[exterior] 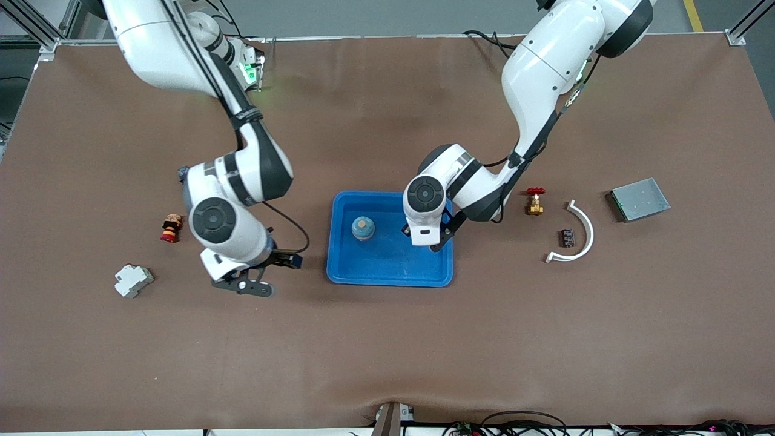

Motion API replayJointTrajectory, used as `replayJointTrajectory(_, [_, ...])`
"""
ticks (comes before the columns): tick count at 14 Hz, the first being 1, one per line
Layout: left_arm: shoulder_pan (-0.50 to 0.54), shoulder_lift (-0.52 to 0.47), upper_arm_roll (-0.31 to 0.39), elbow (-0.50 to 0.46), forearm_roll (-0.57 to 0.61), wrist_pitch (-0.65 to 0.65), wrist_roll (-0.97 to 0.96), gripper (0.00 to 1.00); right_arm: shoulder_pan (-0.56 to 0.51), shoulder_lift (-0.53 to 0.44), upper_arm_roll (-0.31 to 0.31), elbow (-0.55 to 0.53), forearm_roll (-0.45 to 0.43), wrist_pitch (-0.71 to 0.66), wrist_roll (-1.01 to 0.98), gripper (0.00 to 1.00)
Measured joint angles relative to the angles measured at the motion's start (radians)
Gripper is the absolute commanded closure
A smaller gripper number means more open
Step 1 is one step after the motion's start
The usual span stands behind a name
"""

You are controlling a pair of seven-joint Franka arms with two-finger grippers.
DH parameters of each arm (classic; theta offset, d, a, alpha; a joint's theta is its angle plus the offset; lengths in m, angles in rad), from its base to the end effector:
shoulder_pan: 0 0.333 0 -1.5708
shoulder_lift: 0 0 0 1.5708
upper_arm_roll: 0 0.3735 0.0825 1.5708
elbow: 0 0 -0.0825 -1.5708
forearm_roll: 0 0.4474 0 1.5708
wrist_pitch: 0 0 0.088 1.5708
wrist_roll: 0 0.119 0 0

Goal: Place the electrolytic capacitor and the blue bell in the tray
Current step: 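Open both grippers to drop the bell and capacitor into the tray, then grasp the second bell with the right gripper while the left gripper reaches the capacitor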

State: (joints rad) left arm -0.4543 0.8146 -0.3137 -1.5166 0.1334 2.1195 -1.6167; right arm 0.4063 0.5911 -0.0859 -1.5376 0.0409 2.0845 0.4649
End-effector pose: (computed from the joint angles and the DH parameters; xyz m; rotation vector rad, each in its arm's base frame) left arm 0.5870 -0.5071 0.1681 -2.7541 -1.2339 0.2738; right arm 0.7387 0.2585 0.3088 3.1042 -0.2361 -0.0525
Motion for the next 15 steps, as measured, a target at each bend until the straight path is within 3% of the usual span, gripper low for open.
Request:
replayJointTrajectory(1, [0.0, 0.0, 0.0, 0.0, 0.001, 0.0, 0.0, 0.07, -0.027, -0.005, 0.0, -0.02, 0.0, 0.016, -0.052, 0.0])
replayJointTrajectory(2, [0.0, 0.0, 0.0, 0.0, 0.003, 0.0, 0.0, 0.0, -0.052, -0.008, 0.0, -0.036, 0.0, 0.029, -0.099, 0.0])
replayJointTrajectory(9, [-0.007, -0.02, 0.001, 0.028, 0.012, -0.038, 0.0, 0.0, -0.139, -0.011, 0.0, -0.155, 0.0, 0.204, -0.301, 0.0])
replayJointTrajectory(15, [0.024, -0.187, 0.003, 0.044, 0.024, -0.251, 0.151, 0.0, -0.211, -0.011, -0.001, -0.271, 0.0, 0.381, -0.45, 0.0])
